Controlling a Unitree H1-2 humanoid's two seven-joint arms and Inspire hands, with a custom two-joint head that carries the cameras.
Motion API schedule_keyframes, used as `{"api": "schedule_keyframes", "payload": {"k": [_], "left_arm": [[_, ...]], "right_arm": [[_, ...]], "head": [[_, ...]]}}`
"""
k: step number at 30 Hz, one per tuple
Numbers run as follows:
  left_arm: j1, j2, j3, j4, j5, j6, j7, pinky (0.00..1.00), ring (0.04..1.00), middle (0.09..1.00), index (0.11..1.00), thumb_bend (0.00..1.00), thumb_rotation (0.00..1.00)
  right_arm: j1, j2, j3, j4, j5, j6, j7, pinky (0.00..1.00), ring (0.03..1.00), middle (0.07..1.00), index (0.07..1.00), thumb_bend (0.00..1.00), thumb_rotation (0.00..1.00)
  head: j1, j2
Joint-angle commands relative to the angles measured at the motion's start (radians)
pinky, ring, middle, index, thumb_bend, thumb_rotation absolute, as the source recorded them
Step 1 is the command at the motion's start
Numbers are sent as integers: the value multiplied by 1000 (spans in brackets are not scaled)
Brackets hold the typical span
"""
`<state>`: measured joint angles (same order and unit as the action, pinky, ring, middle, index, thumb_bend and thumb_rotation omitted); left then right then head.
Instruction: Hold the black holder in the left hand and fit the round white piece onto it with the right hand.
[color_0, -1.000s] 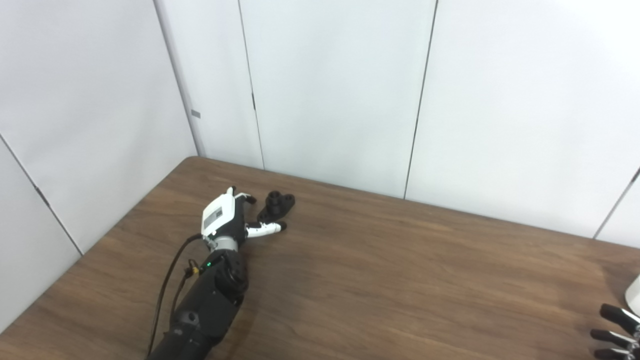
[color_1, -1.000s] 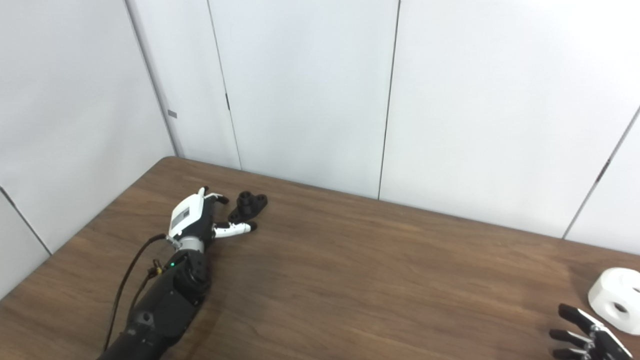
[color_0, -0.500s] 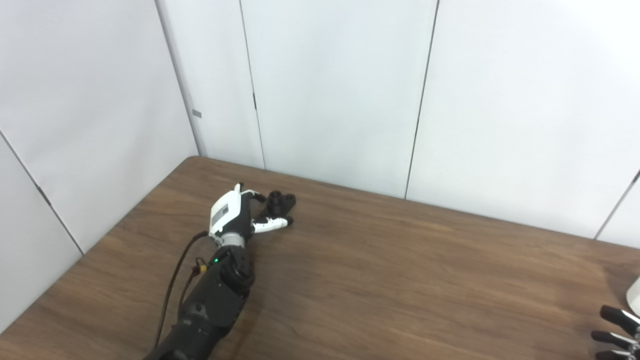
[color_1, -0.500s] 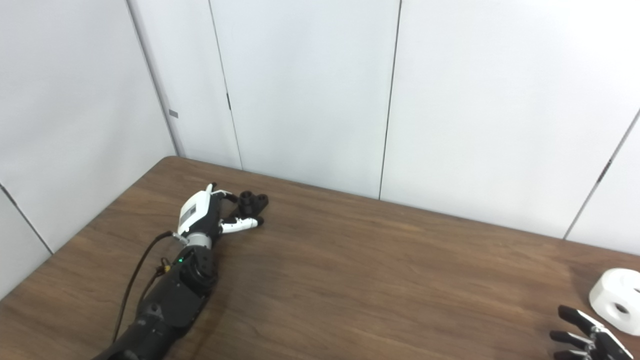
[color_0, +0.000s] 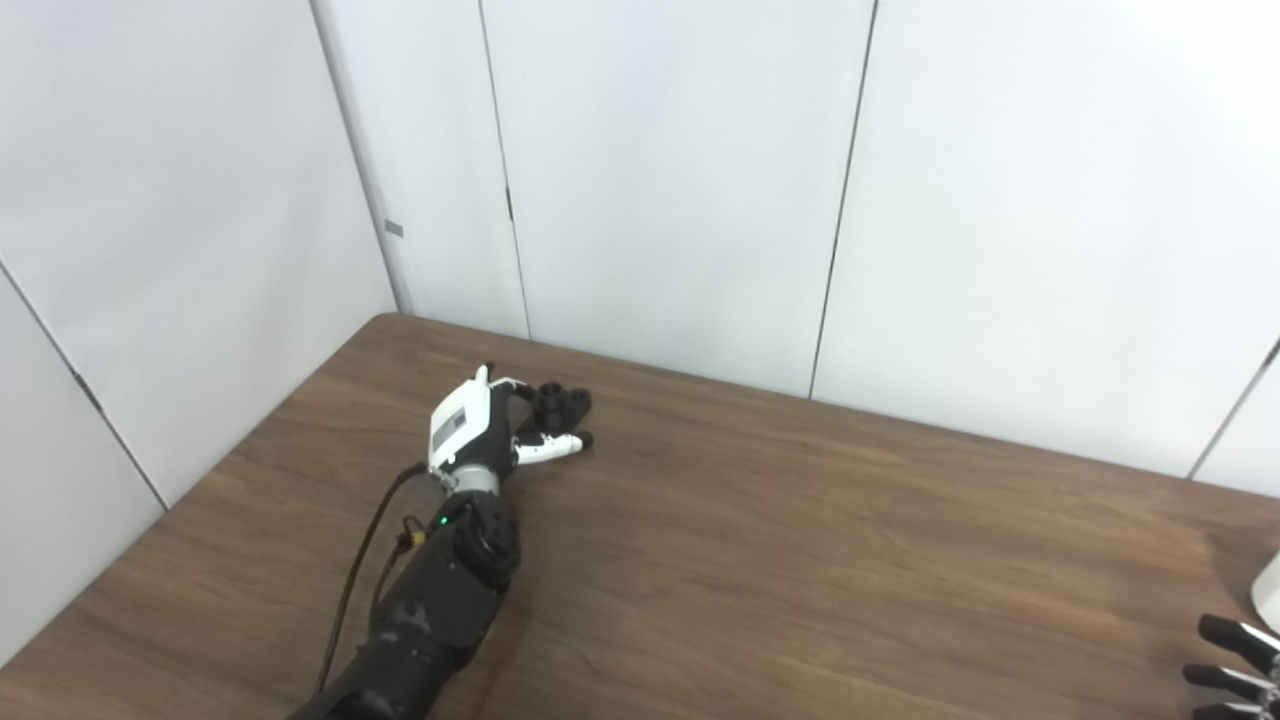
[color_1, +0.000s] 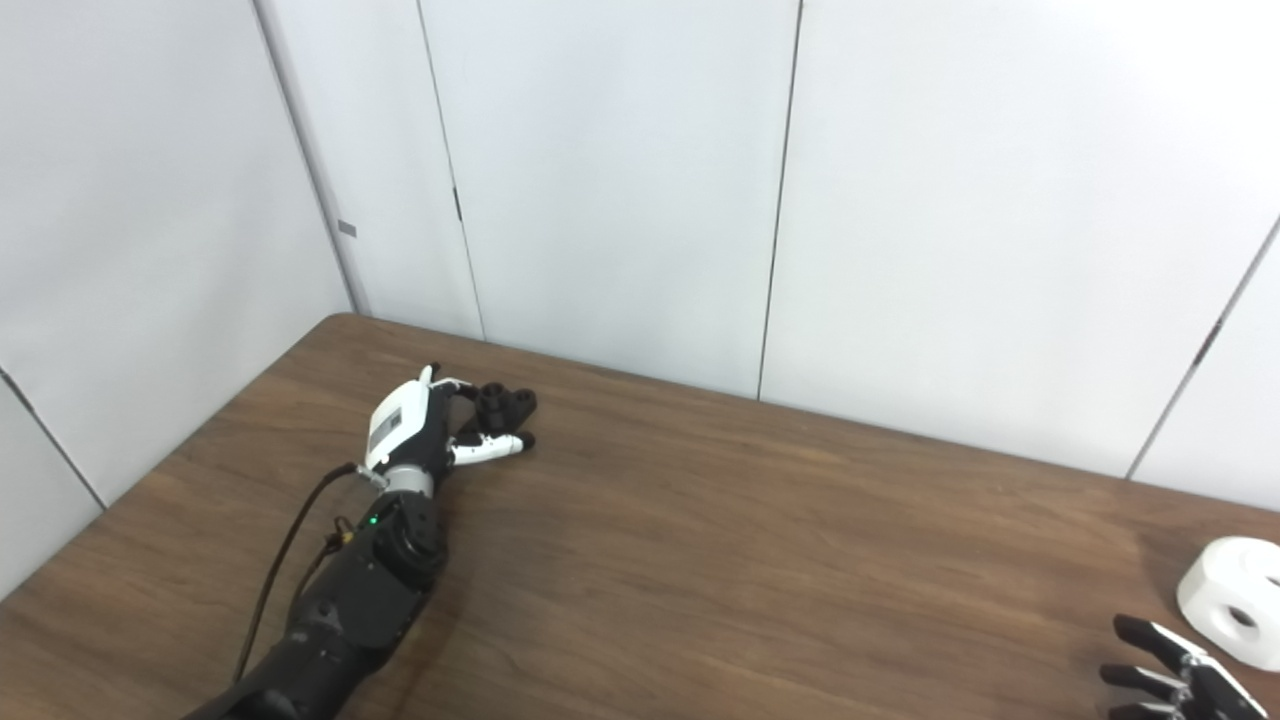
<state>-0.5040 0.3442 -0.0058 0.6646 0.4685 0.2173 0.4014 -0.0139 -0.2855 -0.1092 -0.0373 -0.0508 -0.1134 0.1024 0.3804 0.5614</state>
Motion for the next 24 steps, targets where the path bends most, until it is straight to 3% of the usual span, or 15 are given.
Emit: {"api": "schedule_keyframes", "payload": {"k": [1, 3, 5, 16, 22, 24], "left_arm": [[-20, -7, -13, 26, 9, -25, 44, 1000, 1000, 966, 540, 690, 94], [-19, -3, -35, 46, 35, -46, 84, 1000, 1000, 917, 495, 558, 60], [-17, 0, -51, 53, 42, -58, 104, 1000, 1000, 903, 485, 531, 55], [-11, 12, -82, 66, 54, -72, 143, 1000, 1000, 883, 483, 524, 56], [16, 25, -100, 45, 57, -96, 124, 1000, 1000, 874, 482, 525, 57], [35, 24, -111, 17, 45, -118, 87, 1000, 1000, 874, 482, 525, 57]], "right_arm": [[-19, -15, -14, -42, 8, -12, -9, 522, 676, 810, 758, 700, 96], [-18, -14, -16, -45, 12, -10, -8, 525, 680, 812, 758, 688, 64], [-18, -15, -16, -46, 13, -9, -6, 527, 681, 812, 759, 681, 63], [-22, -11, -18, -43, 11, -16, -12, 531, 673, 815, 760, 678, 154], [-15, -1, -15, -65, 8, 5, -13, 539, 686, 809, 760, 682, 174], [-15, -1, -12, -69, 7, 0, -12, 535, 683, 812, 761, 681, 170]], "head": [[1, 2], [1, 2], [2, 2], [1, 2], [-24, -2], [-26, -4]]}}
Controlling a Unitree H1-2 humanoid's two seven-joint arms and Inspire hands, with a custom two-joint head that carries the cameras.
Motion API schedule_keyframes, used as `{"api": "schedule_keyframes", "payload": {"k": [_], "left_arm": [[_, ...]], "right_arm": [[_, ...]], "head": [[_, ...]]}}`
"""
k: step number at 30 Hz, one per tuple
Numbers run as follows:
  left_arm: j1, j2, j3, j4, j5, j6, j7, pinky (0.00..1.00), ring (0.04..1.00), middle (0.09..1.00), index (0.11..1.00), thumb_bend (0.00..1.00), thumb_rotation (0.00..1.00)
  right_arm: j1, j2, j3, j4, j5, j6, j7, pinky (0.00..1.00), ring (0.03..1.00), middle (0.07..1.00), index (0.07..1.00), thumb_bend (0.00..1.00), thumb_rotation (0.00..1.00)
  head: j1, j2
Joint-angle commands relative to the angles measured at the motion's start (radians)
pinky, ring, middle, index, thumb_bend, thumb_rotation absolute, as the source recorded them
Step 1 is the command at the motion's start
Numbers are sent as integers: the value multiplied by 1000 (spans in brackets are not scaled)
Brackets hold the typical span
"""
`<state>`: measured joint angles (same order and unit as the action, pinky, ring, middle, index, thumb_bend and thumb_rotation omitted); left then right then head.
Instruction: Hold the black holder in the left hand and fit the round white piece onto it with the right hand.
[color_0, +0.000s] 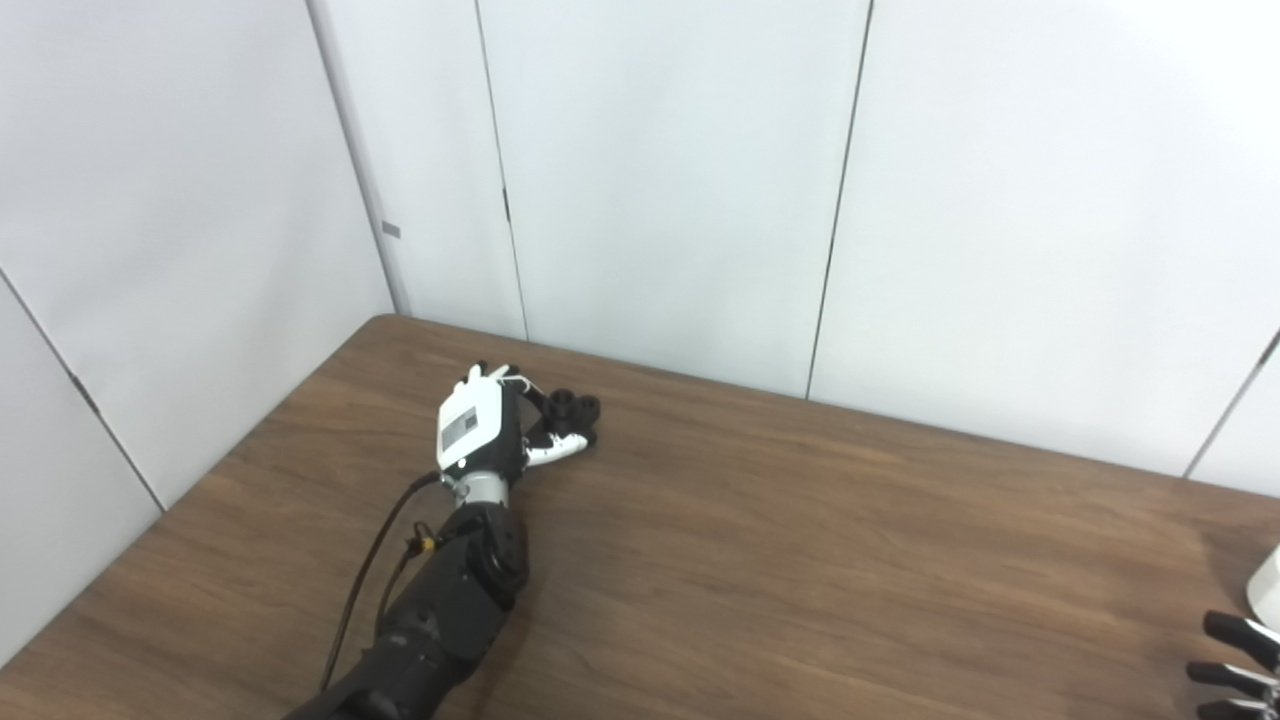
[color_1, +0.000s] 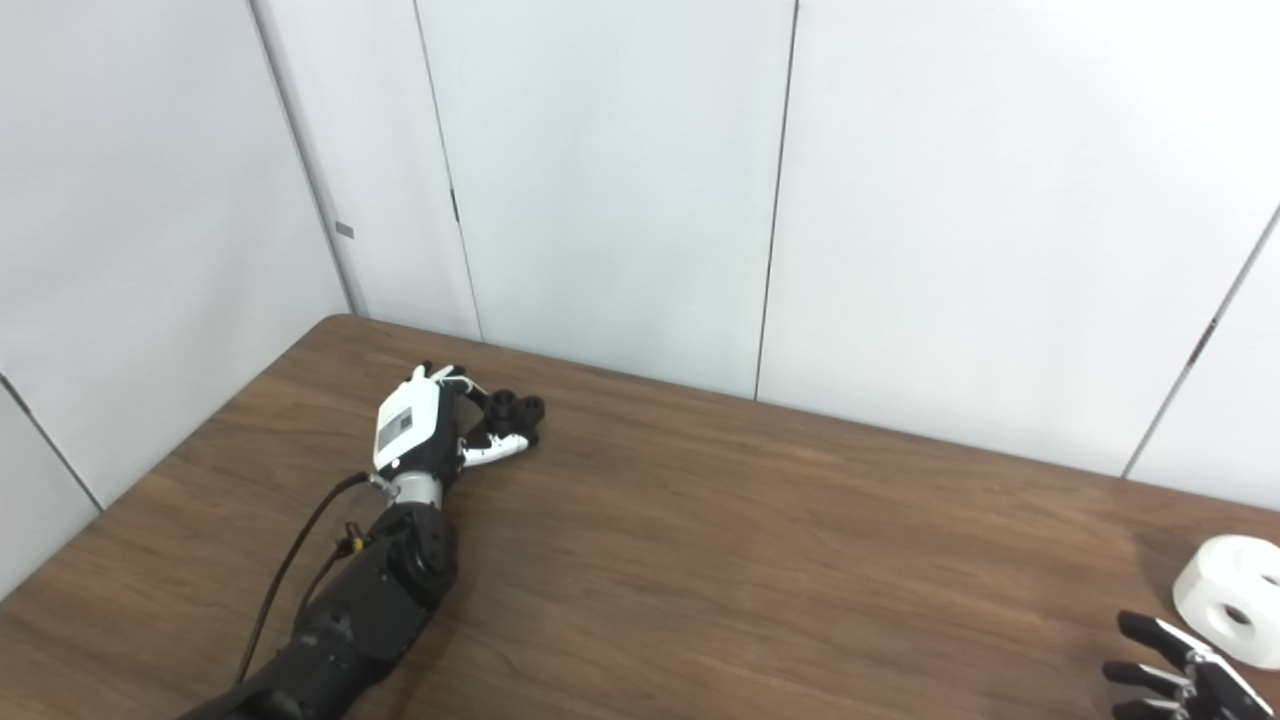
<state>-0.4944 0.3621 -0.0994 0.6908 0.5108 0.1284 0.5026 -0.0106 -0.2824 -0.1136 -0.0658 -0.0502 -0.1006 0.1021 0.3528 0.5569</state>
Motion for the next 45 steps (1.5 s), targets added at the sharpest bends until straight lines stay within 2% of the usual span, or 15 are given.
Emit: {"api": "schedule_keyframes", "payload": {"k": [1, 9, 16, 23, 27, 31, 36, 40, 45], "left_arm": [[32, 6, -20, -21, -1, -35, -29, 1000, 1000, 877, 482, 525, 57], [82, 6, -65, -134, -97, -190, -270, 1000, 1000, 940, 483, 525, 57], [79, -4, -138, -153, -118, -306, -400, 1000, 1000, 967, 482, 525, 63], [95, -39, -220, -234, -122, -338, -511, 1000, 1000, 980, 481, 525, 61], [105, -66, -265, -231, -145, -386, -586, 1000, 1000, 990, 481, 525, 60], [110, -88, -294, -224, -144, -413, -628, 1000, 1000, 987, 481, 525, 61], [112, -119, -342, -216, -121, -443, -643, 1000, 1000, 982, 481, 524, 60], [105, -135, -376, -204, -115, -455, -661, 1000, 1000, 990, 481, 524, 60], [100, -161, -393, -175, -96, -454, -646, 1000, 1000, 979, 480, 524, 58]], "right_arm": [[-18, -4, -7, -41, 5, -16, -11, 531, 678, 812, 761, 681, 168], [-28, 7, -4, -50, -7, -9, -17, 517, 666, 807, 754, 688, 159], [-39, 20, -3, -46, -10, -11, -17, 521, 669, 811, 754, 697, 173], [-43, 46, 0, -79, -32, 44, -32, 528, 663, 812, 744, 729, 225], [-39, 59, 6, -113, -57, 72, -43, 532, 667, 805, 742, 730, 250], [-40, 70, 11, -133, -64, 87, -49, 536, 673, 805, 744, 722, 241], [-47, 84, 22, -153, -79, 88, -57, 533, 678, 814, 751, 693, 211], [-54, 89, 31, -162, -82, 83, -54, 536, 680, 818, 755, 671, 185], [-60, 92, 39, -178, -92, 104, -56, 531, 677, 825, 760, 656, 188]], "head": [[1, 1], [-26, 14], [-51, 21], [-121, 41], [-163, 54], [-204, 66], [-270, 95], [-288, 107], [-315, 121]]}}
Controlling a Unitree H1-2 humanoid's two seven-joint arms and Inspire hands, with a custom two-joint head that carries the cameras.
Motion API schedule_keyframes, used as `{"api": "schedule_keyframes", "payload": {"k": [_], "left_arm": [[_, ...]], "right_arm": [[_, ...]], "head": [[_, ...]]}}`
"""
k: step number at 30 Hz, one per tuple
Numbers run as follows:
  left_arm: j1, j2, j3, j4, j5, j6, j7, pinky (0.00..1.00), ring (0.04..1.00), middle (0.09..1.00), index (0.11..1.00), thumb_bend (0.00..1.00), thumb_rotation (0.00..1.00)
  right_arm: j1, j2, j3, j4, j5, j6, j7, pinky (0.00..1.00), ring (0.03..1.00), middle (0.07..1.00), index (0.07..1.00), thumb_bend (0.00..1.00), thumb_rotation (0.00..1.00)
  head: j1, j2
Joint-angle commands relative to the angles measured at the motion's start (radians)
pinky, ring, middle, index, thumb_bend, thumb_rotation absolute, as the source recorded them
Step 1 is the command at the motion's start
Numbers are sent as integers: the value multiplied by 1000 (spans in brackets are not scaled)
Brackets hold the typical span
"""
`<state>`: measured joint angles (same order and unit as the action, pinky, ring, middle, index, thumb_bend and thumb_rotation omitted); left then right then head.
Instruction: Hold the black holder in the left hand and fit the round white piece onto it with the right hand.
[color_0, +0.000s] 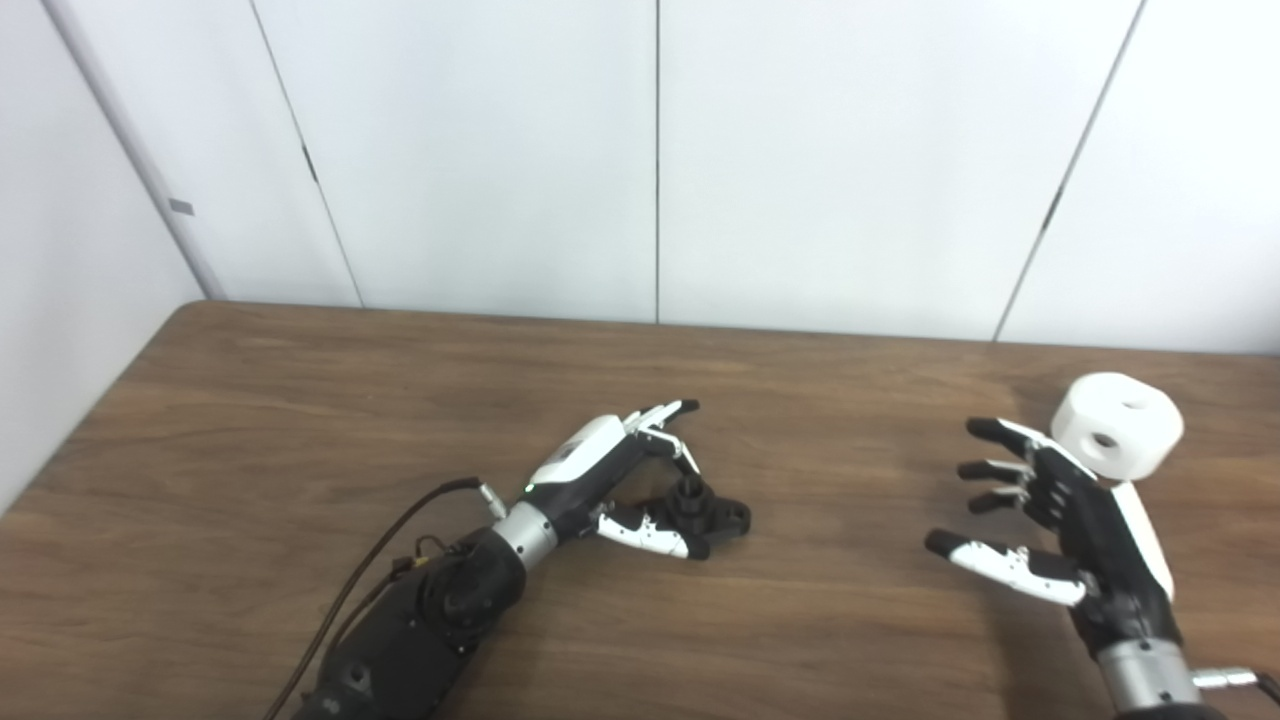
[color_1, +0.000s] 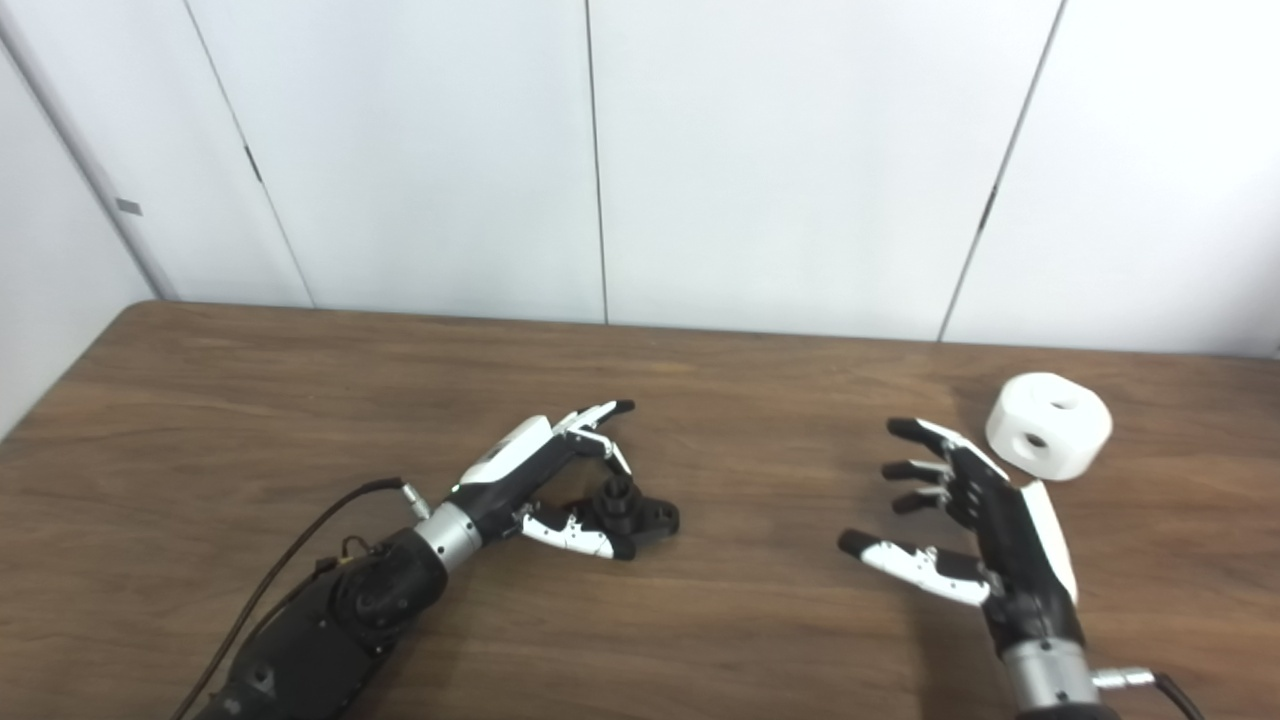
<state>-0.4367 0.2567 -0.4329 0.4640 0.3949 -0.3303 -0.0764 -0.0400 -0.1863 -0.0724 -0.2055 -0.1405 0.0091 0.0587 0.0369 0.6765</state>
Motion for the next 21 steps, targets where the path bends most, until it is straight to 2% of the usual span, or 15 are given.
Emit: {"api": "schedule_keyframes", "payload": {"k": [1, 3, 7, 12, 16, 21], "left_arm": [[40, -59, -62, 62, 28, 1, -63, 1000, 1000, 980, 480, 524, 59], [36, -64, -67, 74, 47, 7, -59, 1000, 1000, 984, 480, 524, 60], [29, -69, -70, 91, 87, 16, -36, 1000, 1000, 977, 480, 524, 61], [23, -65, -71, 98, 113, 53, -42, 1000, 1000, 966, 480, 524, 60], [16, -59, -75, 117, 130, 59, -35, 1000, 1000, 954, 480, 524, 60], [1, -48, -102, 118, 193, 105, -15, 1000, 1000, 934, 481, 525, 60]], "right_arm": [[-32, -2, -2, -41, -3, -1, -13, 531, 678, 825, 760, 659, 190], [-35, -1, -2, -47, -8, 13, -14, 531, 680, 826, 760, 660, 190], [-43, 2, -1, -56, -12, 24, -18, 534, 689, 831, 758, 661, 202], [-63, 8, 2, -91, -13, 58, -17, 530, 688, 822, 758, 662, 198], [-86, -5, 2, -144, -23, 116, -7, 531, 694, 821, 754, 667, 205], [-157, -71, 0, -222, -80, 217, 25, 519, 686, 828, 742, 671, 192]], "head": [[1, 1], [-29, 10], [-37, 12], [-104, 14], [-139, 12], [-183, 4]]}}
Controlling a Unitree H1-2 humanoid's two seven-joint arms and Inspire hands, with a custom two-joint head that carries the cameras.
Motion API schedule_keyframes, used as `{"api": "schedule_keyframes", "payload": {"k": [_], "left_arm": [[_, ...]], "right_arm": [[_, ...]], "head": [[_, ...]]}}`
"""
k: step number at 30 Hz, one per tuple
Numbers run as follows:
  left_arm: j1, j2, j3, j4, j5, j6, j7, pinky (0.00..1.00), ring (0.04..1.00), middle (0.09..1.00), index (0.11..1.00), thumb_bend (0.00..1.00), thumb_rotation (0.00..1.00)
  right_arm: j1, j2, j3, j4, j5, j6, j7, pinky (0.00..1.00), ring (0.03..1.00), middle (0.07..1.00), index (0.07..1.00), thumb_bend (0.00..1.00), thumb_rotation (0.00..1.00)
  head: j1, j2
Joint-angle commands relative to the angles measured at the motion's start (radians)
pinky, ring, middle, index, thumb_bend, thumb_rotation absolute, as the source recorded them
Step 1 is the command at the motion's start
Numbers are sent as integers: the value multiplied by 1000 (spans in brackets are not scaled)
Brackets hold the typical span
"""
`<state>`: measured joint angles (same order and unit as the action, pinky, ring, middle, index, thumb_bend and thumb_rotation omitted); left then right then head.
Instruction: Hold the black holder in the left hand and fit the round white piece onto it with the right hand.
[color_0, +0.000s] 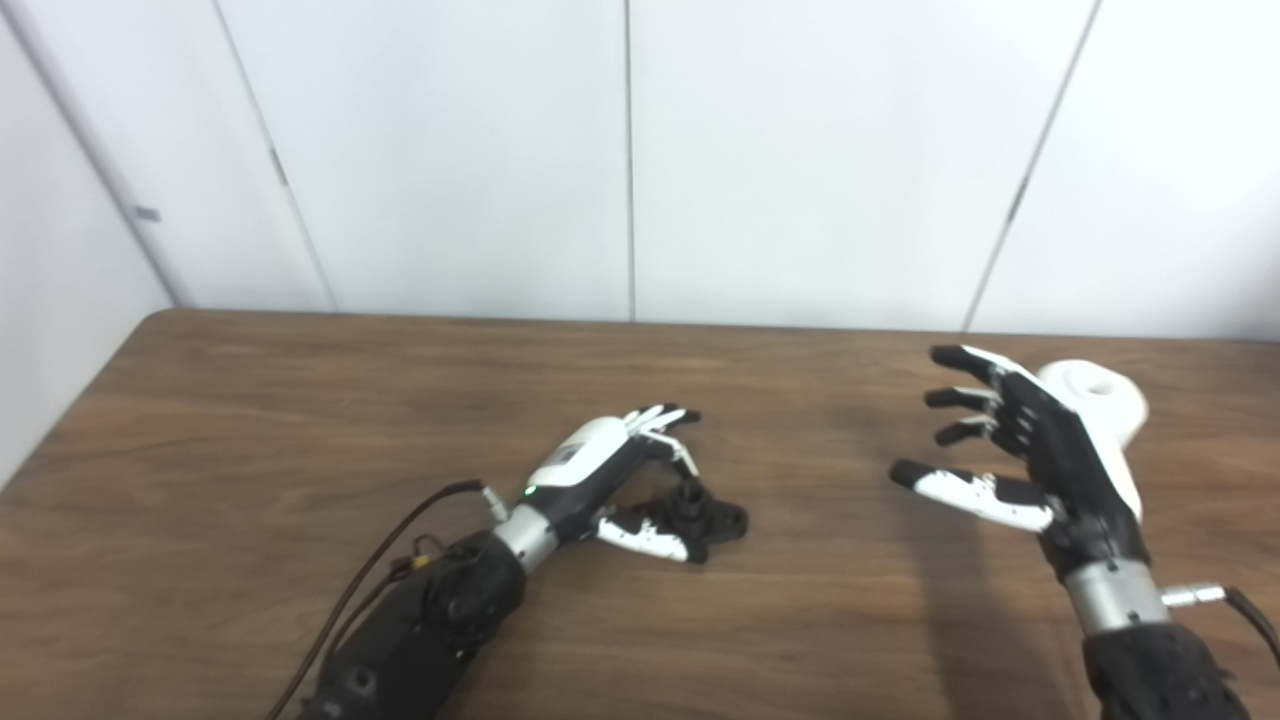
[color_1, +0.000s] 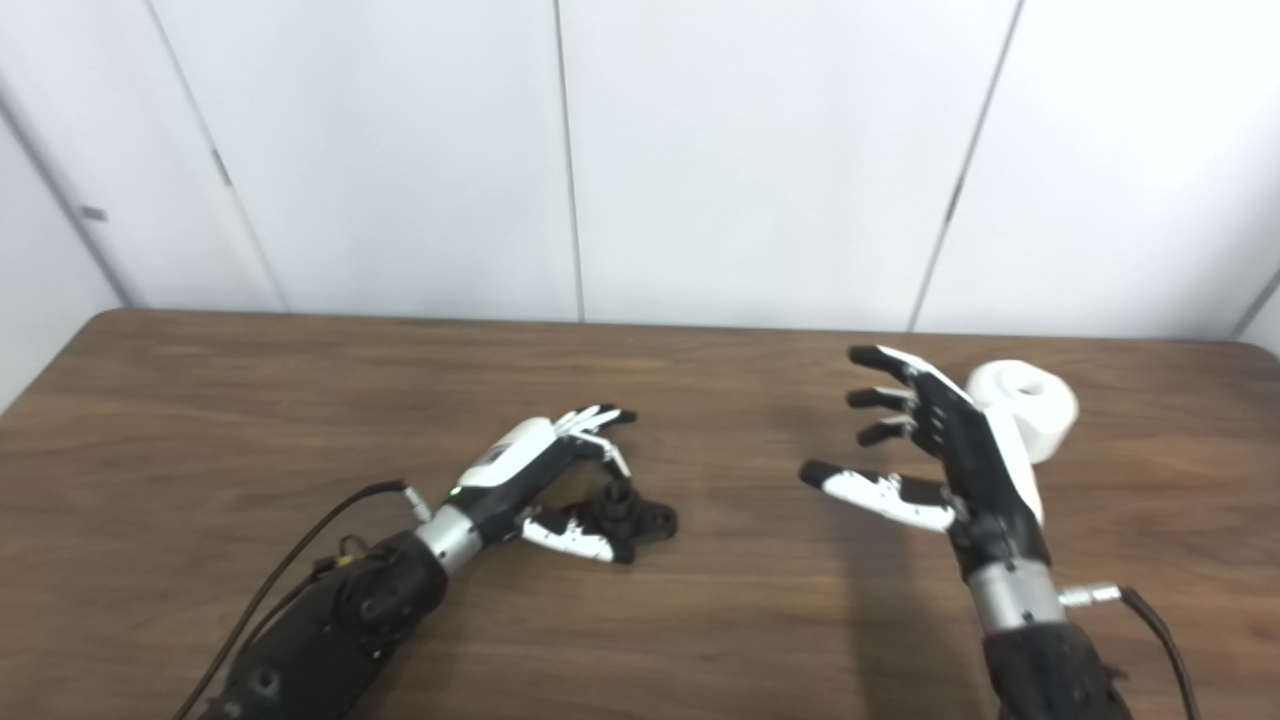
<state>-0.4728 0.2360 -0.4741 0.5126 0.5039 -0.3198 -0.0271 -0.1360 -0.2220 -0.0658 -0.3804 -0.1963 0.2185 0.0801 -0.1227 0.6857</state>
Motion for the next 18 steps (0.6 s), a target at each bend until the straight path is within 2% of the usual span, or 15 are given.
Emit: {"api": "schedule_keyframes", "payload": {"k": [1, 4, 8, 10, 12, 14, 15, 16, 18], "left_arm": [[34, -29, -64, 71, 91, 107, -61, 1000, 1000, 932, 481, 525, 60], [27, -34, -80, 72, 120, 141, -48, 1000, 1000, 927, 481, 525, 60], [22, -34, -91, 78, 129, 153, -38, 1000, 1000, 925, 481, 524, 58], [22, -27, -99, 79, 136, 148, -34, 1000, 1000, 924, 481, 525, 57], [21, -16, -109, 86, 140, 136, -28, 1000, 1000, 926, 482, 525, 58], [21, -5, -111, 94, 131, 125, -25, 1000, 1000, 931, 481, 525, 58], [21, -2, -112, 96, 127, 122, -23, 1000, 1000, 932, 481, 525, 58], [22, 4, -108, 100, 117, 109, -18, 1000, 1000, 929, 481, 525, 58], [22, 15, -103, 109, 105, 88, -10, 1000, 1000, 924, 481, 525, 59]], "right_arm": [[-76, -53, -6, -55, -39, 18, 10, 515, 679, 823, 739, 672, 195], [-132, -111, -8, -81, -64, 69, 40, 504, 656, 804, 729, 687, 204], [-201, -182, 14, -105, -127, 166, 89, 504, 657, 804, 740, 702, 221], [-243, -225, 35, -111, -198, 226, 132, 505, 667, 806, 752, 714, 185], [-284, -265, 56, -102, -308, 249, 212, 527, 693, 818, 769, 746, 194], [-328, -305, 80, -89, -423, 251, 321, 574, 773, 870, 812, 795, 252], [-341, -310, 83, -86, -462, 251, 362, 582, 787, 880, 821, 803, 264], [-369, -316, 87, -71, -529, 251, 425, 589, 797, 890, 829, 815, 267], [-413, -322, 97, -39, -640, 251, 515, 597, 813, 911, 842, 841, 255]], "head": [[-31, -7], [-41, -10], [-107, -23], [-161, -38], [-237, -63], [-308, -87], [-308, -87], [-361, -109], [-407, -131]]}}
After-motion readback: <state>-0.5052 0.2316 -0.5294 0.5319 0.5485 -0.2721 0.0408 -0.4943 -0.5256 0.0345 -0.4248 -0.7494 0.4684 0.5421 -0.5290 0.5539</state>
